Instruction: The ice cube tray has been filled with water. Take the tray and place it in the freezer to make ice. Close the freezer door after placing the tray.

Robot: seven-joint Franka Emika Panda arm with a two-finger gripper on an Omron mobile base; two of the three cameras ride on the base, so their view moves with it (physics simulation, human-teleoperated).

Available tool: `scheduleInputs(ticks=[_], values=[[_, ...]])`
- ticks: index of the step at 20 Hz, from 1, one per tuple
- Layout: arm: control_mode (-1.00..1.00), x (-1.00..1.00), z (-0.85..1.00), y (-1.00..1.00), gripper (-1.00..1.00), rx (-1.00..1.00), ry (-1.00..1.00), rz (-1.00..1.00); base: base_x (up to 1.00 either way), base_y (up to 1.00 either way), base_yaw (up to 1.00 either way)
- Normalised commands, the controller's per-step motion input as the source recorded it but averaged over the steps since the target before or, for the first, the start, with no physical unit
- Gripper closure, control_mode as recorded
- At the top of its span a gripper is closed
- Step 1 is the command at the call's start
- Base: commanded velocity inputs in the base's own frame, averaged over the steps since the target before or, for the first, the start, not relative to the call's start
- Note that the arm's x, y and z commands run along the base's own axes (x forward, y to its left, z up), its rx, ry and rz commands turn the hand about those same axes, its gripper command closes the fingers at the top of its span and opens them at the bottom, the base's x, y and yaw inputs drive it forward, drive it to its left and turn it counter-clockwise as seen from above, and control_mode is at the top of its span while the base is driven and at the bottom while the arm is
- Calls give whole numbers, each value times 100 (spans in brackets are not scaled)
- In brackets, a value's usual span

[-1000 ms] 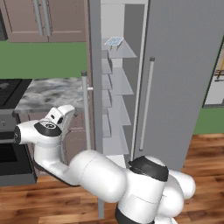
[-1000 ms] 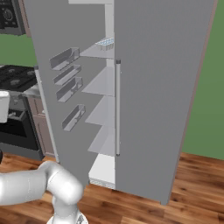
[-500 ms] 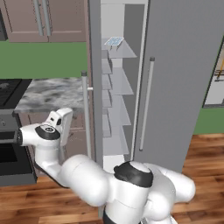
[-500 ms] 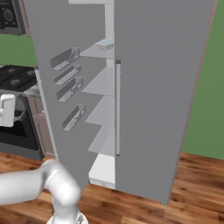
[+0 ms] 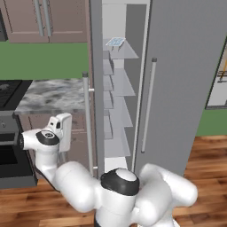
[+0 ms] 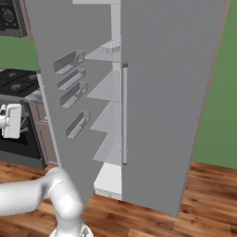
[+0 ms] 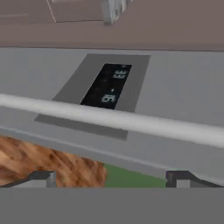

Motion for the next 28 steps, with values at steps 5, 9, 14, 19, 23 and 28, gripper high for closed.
scheduleInputs(ticks=[5, 9, 14, 19, 23, 28], values=[[-100, 30, -30, 0, -100, -11, 13, 0, 0, 0, 0], [-100, 36, -22, 1, -100, -11, 10, 0, 0, 0, 0], [-100, 33, -14, 4, -100, -10, 9, 0, 0, 0, 0], [-100, 32, -6, 3, -100, -7, 3, 0, 0, 0, 0], [-100, 39, -9, 0, -100, -10, 5, 0, 0, 0, 0], [-100, 40, -10, 0, -100, -10, 5, -2, 0, 0, 0]])
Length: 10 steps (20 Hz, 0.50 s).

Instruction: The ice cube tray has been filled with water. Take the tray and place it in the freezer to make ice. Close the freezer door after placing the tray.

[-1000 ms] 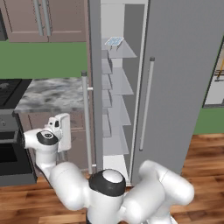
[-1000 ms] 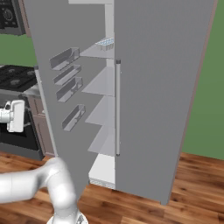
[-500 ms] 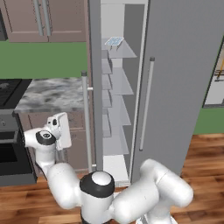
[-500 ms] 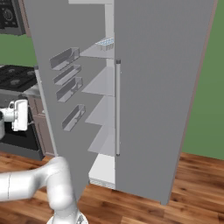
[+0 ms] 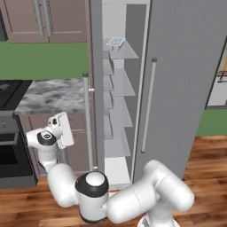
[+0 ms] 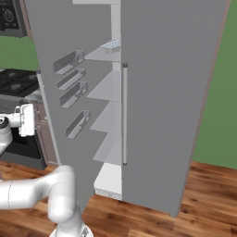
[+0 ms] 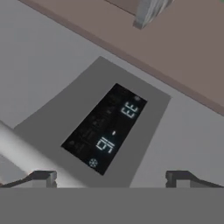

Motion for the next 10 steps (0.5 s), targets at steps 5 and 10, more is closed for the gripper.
scheduleInputs(ticks=[5, 10], values=[[-100, 33, -11, -2, -100, -10, 3, -3, 0, 0, 0], [-100, 36, -8, -5, -100, -8, 7, -3, 0, 0, 0]])
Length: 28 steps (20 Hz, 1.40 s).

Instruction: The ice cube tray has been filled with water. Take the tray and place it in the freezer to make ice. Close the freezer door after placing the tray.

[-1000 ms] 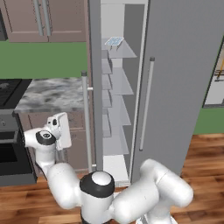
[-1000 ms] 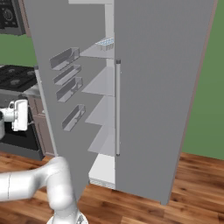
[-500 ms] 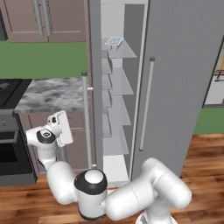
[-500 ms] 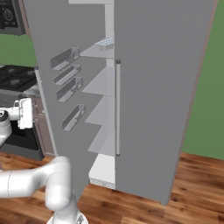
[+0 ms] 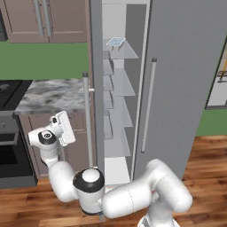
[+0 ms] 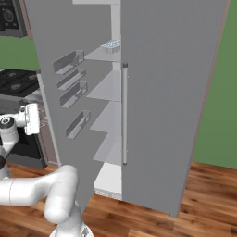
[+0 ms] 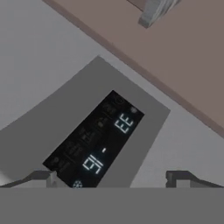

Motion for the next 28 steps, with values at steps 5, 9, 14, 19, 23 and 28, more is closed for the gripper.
scheduleInputs(ticks=[5, 9, 14, 19, 23, 28], values=[[-100, 28, -4, -10, -100, -8, 10, -4, 0, 0, 0], [-100, 11, -1, -26, -100, -6, 8, -7, 0, 0, 0], [-100, 3, -4, -37, -100, -5, 6, -11, 0, 0, 0], [-100, 0, -7, -45, -100, -4, 3, -14, 0, 0, 0], [-100, 0, -5, -50, -100, -4, 2, -14, 0, 0, 0], [-100, 0, -6, -52, -100, -3, 0, -14, 0, 0, 0]])
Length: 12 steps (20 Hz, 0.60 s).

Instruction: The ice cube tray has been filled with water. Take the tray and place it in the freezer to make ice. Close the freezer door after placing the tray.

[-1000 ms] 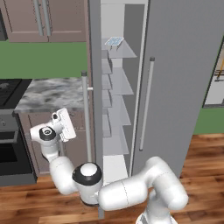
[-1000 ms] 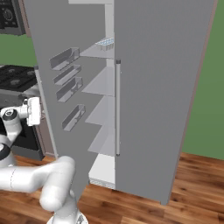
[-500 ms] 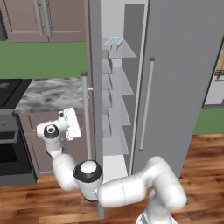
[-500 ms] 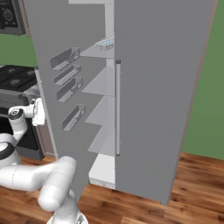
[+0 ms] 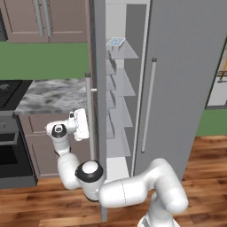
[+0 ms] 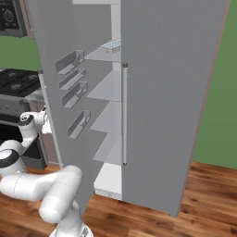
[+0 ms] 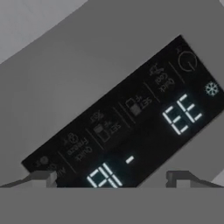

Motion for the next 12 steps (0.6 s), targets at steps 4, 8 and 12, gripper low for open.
scheduleInputs(ticks=[4, 8, 12], values=[[-100, 0, -6, -55, -100, -3, 0, -13, 0, 0, 0], [-100, 0, -5, -57, -100, -2, 0, -12, 0, 0, 0], [-100, 0, -1, -62, -100, -2, 0, -10, 0, 0, 0]])
